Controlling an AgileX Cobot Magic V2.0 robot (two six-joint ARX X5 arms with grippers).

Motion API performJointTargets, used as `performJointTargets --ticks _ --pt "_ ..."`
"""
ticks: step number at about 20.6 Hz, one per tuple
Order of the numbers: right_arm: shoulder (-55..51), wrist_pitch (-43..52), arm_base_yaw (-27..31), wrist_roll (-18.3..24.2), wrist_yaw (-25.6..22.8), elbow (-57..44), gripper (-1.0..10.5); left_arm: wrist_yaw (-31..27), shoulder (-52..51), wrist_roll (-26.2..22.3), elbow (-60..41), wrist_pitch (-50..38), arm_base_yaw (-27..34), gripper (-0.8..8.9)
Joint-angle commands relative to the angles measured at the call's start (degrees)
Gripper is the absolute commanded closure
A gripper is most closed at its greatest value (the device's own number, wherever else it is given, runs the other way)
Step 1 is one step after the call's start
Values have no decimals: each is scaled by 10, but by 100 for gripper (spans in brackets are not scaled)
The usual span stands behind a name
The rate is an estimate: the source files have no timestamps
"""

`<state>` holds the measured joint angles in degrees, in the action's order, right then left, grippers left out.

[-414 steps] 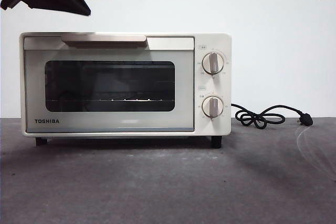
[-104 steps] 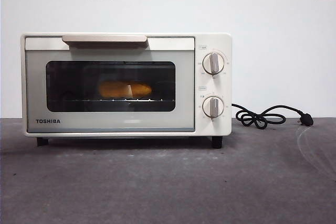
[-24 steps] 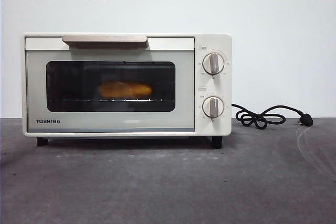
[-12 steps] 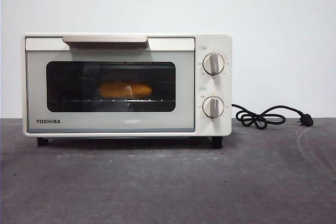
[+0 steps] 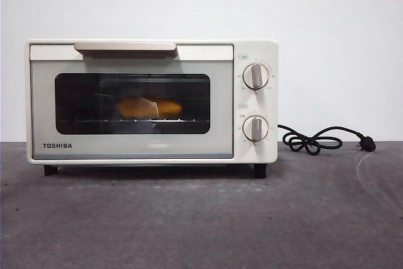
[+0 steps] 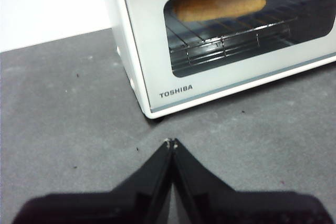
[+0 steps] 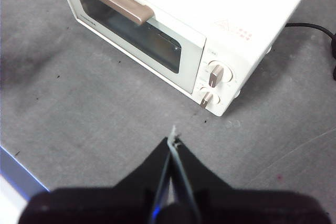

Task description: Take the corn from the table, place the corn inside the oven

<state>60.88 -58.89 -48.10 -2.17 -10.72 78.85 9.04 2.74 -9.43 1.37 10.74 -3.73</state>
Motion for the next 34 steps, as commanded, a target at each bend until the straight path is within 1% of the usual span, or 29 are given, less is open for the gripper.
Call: performJointTargets --ticks 1,10,13,14,15,17,19,20,21,24,25,26,27,29,30,32,34 --pt "1 2 -1 -6 -2 0 958 -1 9 0 -4 -5 -1 817" --pt "1 1 -1 -6 -3 0 958 -1 33 0 -4 -5 -1 817" --pt "1 2 -1 1 -17 0 958 -1 42 0 -4 -5 -1 817" --pt "1 11 -1 -4 -17 0 958 -1 46 0 -4 -5 -1 817" --pt "1 27 4 0 -20 0 958 -1 50 0 -4 -5 -1 817" --pt "0 56 30 23 -32 -1 958 -1 59 0 -4 -5 -1 817" --pt "-4 97 75 26 -30 -14 958 -1 68 0 -4 -5 -1 817" --pt "-12 133 108 26 -23 -34 958 -1 70 0 -4 -5 -1 817" --pt "-24 176 141 27 -6 -62 958 -1 73 0 -4 -5 -1 817" --pt "-98 321 283 26 104 -212 958 -1 84 0 -4 -5 -1 817" --pt "-138 360 328 25 130 -276 958 -1 88 0 -4 -5 -1 817" --pt "-175 393 361 23 137 -330 958 -1 91 0 -4 -5 -1 817" --pt "-222 431 396 22 134 -393 958 -1 93 0 -4 -8 -1 817" --pt "-299 495 443 24 108 -491 958 -1 97 0 -4 -11 -1 817" --pt "-336 523 457 24 95 -537 958 -1 98 0 -4 -11 -1 817" --pt "-406 560 467 23 102 -616 958 -1 98 0 -4 -11 -1 817" --pt "-471 559 467 23 103 -676 958 -1 98 0 -4 -11 -1 817"
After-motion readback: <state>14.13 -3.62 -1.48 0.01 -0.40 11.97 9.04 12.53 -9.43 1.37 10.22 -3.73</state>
